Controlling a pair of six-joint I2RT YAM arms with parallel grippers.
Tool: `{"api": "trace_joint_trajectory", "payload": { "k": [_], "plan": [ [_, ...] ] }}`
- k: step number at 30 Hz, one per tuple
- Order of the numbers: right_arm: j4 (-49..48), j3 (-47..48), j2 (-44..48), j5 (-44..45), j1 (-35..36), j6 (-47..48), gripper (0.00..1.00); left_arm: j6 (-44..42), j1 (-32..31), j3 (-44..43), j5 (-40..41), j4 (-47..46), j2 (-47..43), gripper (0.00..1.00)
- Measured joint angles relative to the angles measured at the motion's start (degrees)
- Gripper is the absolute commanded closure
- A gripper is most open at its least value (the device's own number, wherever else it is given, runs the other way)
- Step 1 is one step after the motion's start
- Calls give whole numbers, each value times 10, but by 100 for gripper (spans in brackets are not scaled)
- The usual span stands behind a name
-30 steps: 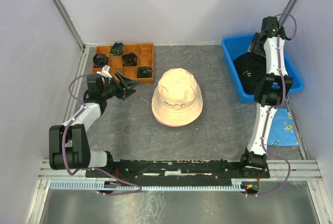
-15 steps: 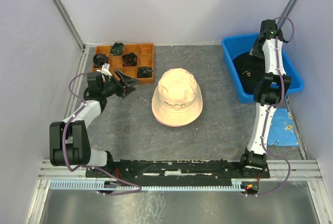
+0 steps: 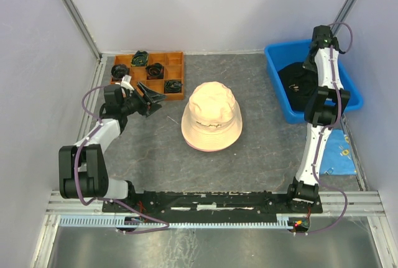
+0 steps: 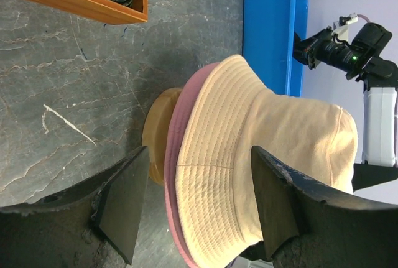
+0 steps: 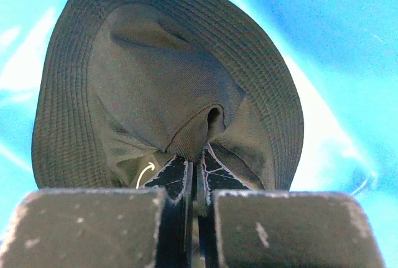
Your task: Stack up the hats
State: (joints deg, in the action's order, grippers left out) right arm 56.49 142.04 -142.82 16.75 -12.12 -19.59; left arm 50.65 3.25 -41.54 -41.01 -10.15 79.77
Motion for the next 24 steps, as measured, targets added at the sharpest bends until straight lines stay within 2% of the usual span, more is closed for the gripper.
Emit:
{"api": "trace_joint_trajectory", "payload": {
  "k": [6, 17, 24],
  "plan": [
    [5, -40, 60, -13, 0, 0, 100, -2, 0, -24, -2, 9, -2, 27],
    [4, -56, 268, -49, 0, -7, 100, 40, -4, -73, -30, -11, -45, 26],
    [26, -69, 351, -127, 0, -34, 100, 84, -68, -102, -40, -52, -55, 24]
  ]
}}
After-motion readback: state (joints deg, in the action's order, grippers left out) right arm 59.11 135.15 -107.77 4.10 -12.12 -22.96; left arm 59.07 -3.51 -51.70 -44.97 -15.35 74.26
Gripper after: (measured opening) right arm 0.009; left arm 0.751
